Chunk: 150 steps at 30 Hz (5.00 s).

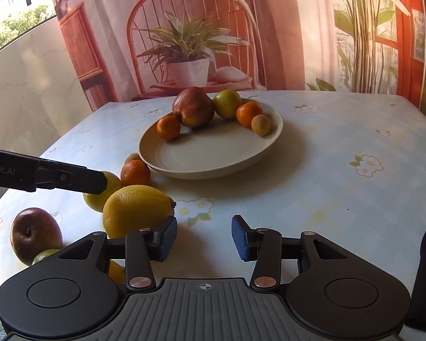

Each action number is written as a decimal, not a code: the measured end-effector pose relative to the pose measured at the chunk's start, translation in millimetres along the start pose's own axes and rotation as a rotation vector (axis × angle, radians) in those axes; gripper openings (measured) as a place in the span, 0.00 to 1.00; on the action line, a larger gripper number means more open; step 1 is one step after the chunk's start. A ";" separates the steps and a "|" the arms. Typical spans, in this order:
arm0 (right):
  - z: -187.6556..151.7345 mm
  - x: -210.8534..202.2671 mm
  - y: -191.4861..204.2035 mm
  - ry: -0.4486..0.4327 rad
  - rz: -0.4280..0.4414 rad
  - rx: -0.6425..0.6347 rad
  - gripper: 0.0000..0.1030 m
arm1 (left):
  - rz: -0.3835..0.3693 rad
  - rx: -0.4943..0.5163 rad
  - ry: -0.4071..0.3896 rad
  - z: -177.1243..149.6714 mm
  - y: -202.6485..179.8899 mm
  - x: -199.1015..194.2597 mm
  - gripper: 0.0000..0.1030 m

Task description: Organize fruits

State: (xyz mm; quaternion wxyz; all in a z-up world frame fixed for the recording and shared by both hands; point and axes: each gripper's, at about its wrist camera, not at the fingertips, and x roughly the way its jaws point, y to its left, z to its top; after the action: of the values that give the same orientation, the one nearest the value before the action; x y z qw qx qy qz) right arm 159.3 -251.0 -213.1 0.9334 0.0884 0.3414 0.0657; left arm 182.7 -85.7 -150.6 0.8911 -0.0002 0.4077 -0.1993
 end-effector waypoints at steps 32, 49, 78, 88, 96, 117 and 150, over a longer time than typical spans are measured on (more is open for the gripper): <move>19.6 18.4 28.0 0.126 0.163 -0.269 0.43 | -0.094 0.051 0.080 26.1 -10.8 44.3 0.40; 17.8 19.6 23.8 0.130 0.193 -0.214 0.32 | -0.194 -0.117 0.089 23.4 18.5 44.8 0.40; 52.3 8.0 10.3 -0.003 0.169 -0.175 0.38 | -0.209 -0.068 -0.003 62.7 -0.7 38.0 0.40; 89.0 42.4 -11.9 0.006 0.120 -0.187 0.38 | -0.176 -0.042 -0.006 100.1 -2.6 73.2 0.40; 102.8 84.4 -27.4 0.051 0.109 -0.180 0.38 | -0.128 -0.084 0.032 115.5 5.8 108.8 0.40; 108.3 107.6 -34.7 0.056 0.055 -0.125 0.37 | -0.109 -0.080 0.017 117.3 11.4 111.7 0.39; 95.4 40.8 3.0 -0.007 0.004 -0.071 0.38 | 0.080 0.000 -0.069 83.5 26.4 20.0 0.41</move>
State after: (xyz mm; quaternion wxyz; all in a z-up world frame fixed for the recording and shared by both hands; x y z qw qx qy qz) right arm 252.0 -252.1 -166.3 0.9370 0.0562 0.3355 0.0792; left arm 264.5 -82.1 -113.7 0.9119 0.0092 0.3764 -0.1635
